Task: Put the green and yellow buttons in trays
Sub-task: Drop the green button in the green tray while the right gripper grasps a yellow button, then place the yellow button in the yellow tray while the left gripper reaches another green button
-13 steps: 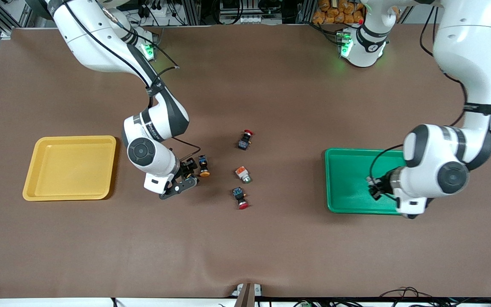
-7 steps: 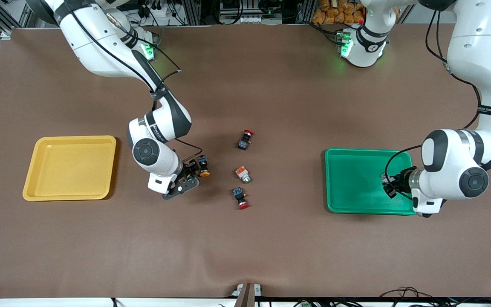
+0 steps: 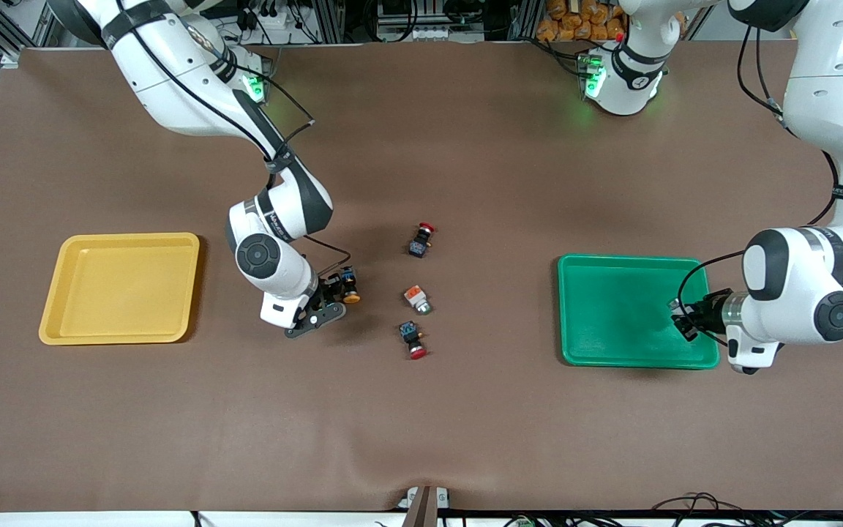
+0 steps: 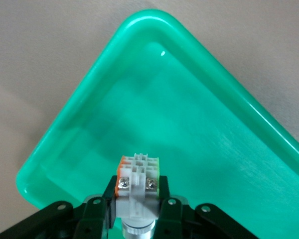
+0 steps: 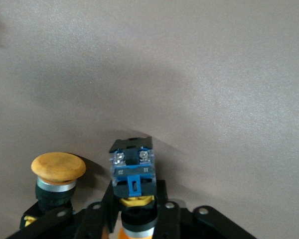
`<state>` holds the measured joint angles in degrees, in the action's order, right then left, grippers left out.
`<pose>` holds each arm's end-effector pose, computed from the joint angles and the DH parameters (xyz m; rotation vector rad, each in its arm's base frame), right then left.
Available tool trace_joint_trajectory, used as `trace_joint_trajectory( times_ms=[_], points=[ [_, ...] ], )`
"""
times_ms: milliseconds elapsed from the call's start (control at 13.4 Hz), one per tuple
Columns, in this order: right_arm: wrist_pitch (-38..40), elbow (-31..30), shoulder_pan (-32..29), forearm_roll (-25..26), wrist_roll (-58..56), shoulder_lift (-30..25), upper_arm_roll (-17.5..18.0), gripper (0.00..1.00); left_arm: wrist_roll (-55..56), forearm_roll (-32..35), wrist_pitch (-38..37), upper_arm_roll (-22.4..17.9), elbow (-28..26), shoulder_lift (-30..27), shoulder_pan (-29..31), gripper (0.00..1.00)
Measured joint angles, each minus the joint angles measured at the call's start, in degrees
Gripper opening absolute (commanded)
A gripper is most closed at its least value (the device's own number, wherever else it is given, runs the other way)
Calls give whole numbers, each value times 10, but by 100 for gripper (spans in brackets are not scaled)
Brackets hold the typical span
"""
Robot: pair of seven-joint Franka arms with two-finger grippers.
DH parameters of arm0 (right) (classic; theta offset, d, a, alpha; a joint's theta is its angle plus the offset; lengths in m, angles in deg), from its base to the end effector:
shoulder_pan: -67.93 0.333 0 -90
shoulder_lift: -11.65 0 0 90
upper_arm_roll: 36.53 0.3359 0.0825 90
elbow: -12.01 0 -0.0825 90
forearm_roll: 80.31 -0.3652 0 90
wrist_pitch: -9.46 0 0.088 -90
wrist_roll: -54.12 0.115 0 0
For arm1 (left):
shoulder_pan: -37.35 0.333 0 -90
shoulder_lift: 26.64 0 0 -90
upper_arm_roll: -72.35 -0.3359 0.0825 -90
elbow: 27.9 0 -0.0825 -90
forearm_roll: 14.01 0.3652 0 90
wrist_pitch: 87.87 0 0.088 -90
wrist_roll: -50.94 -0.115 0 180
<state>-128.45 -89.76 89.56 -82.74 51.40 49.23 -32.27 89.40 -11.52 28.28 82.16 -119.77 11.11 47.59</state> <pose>0.5919 0.2829 0.2094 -2.9954 -0.6898 0.0588 0.6639 0.0227 0.2513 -2.9364 -1.0363 0.3694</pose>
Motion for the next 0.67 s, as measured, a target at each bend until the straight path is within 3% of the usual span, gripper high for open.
trace_joint_trajectory(
  times_ms=[75,150,673],
  points=[
    [0,0,0,0,0,0,0,0,0,0,2,2,0,1,-2,62],
    [2,1,0,0,0,0,-1,0,0,0,3,4,0,1,-3,100],
    [95,6,-56,0,-2,-46,-12,0,5,0,10,10,13,-5,-15,100]
  ],
)
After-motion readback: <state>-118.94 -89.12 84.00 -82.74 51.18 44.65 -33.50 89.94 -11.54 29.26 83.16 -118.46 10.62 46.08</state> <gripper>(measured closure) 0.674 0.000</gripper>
